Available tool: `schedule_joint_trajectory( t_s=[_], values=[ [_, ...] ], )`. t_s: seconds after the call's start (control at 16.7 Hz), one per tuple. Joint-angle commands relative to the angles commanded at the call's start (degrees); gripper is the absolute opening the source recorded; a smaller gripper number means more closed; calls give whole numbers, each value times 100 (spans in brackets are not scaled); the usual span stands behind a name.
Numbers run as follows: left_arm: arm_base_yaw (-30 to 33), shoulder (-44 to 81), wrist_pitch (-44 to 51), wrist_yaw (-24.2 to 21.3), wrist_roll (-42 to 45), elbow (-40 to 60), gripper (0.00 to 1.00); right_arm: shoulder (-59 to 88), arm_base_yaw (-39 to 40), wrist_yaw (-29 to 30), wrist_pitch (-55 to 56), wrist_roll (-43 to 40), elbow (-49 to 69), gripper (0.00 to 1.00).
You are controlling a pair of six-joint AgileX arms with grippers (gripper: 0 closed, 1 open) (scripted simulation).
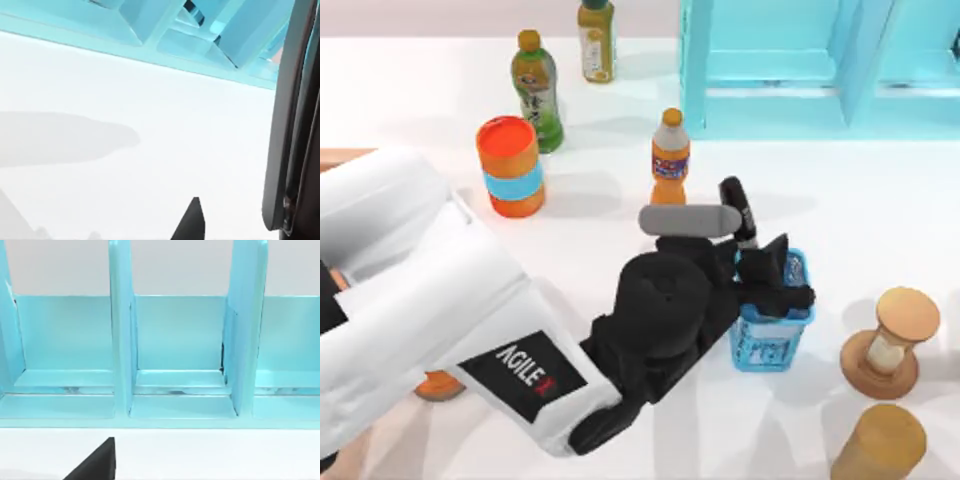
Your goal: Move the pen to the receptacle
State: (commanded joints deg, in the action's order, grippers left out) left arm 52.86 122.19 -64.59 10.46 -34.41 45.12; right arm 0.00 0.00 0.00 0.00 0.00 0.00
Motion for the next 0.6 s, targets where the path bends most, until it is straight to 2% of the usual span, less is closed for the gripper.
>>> schedule_joint_trajectory(
  t_s=[0.42,0.6],
  values=[
    [-64,-115,-23,19,33,17,0,0,0,0,0,0,0,100],
    [-355,-472,364,-246,103,-175,0,0,0,0,0,0,0,100]
  ],
)
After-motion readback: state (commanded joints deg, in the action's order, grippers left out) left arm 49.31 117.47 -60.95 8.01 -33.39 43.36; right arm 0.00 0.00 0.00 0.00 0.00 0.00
